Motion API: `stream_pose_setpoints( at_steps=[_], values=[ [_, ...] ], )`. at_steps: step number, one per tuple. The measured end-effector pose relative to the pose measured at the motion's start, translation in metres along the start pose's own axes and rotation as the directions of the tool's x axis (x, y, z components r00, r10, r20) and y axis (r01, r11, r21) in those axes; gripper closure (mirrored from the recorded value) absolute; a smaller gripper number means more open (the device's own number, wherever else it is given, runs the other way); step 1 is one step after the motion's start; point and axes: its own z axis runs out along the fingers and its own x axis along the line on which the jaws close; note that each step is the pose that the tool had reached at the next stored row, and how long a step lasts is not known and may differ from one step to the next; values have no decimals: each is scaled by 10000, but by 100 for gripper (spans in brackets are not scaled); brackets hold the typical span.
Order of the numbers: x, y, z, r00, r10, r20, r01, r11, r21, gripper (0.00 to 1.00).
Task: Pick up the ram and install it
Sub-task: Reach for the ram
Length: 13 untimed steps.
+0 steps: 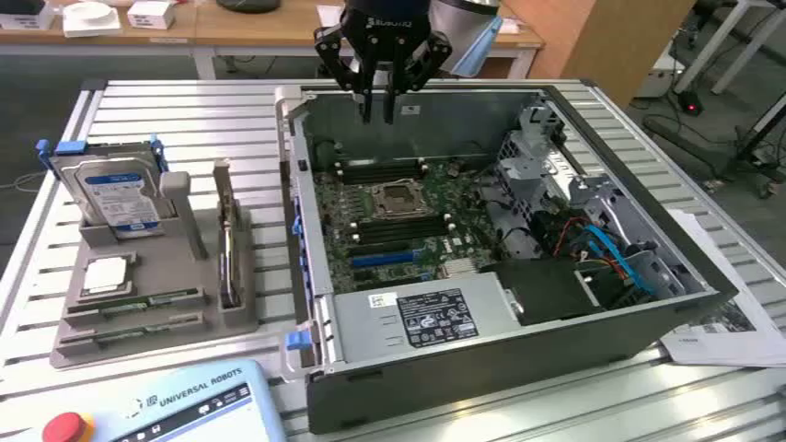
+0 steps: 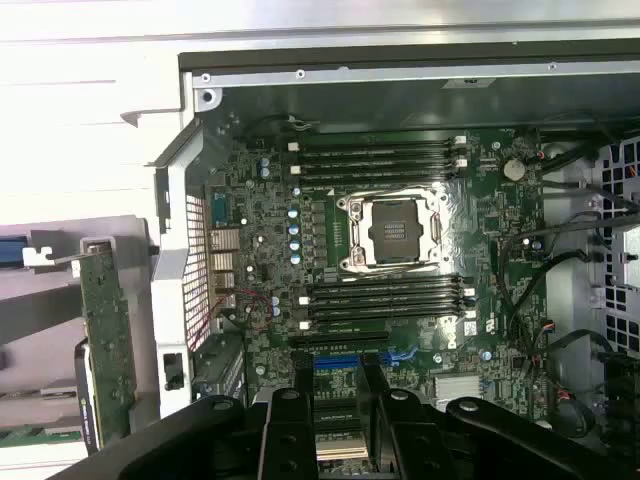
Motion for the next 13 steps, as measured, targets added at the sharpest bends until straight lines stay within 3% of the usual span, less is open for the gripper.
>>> stream_pose_setpoints(
  at_steps=[13],
  values=[
    [2, 0, 0, 10000, 0, 4, 0, 10000, -1, 69]
  ],
)
